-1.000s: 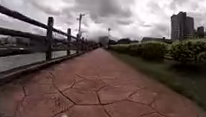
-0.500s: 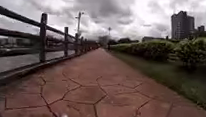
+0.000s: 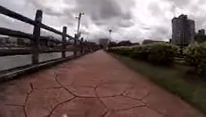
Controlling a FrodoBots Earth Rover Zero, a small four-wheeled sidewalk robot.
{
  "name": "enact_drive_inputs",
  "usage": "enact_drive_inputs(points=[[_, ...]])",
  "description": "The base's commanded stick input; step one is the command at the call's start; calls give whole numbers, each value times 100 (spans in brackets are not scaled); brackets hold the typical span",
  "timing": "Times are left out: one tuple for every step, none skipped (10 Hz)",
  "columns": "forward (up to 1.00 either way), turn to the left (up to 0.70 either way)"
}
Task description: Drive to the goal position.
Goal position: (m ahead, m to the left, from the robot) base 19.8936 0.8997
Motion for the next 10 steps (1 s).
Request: enact_drive_inputs(points=[[70,0],[70,0],[70,0],[70,0],[70,0],[70,0],[70,0],[70,0],[70,0],[70,0]])
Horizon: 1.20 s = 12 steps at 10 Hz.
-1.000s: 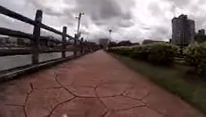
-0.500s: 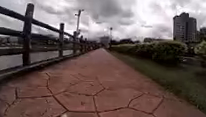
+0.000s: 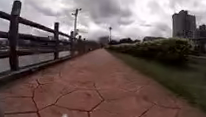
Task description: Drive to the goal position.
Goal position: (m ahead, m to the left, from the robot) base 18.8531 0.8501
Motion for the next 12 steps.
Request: enact_drive_inputs(points=[[70,0],[70,0],[70,0],[70,2],[70,24],[70,35],[70,13],[70,0],[70,0],[70,0],[70,0],[70,0]])
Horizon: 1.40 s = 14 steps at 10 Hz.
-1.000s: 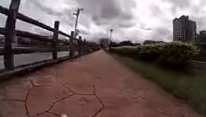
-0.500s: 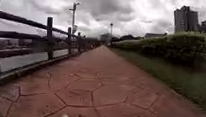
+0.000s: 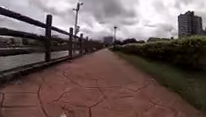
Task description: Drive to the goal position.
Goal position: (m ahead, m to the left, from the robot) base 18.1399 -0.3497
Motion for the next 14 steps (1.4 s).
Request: enact_drive_inputs(points=[[70,0],[70,0],[70,0],[70,0],[70,0],[70,0],[70,0],[70,0],[70,0],[70,0],[70,0],[70,0],[70,0],[70,0]])
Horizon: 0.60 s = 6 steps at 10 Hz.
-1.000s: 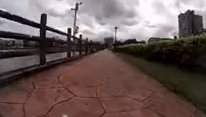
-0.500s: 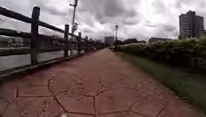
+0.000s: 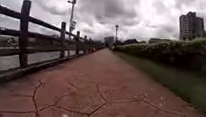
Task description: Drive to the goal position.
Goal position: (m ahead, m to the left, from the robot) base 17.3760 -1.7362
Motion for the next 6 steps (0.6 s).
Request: enact_drive_inputs(points=[[70,0],[70,0],[70,0],[70,0],[70,0],[70,0]])
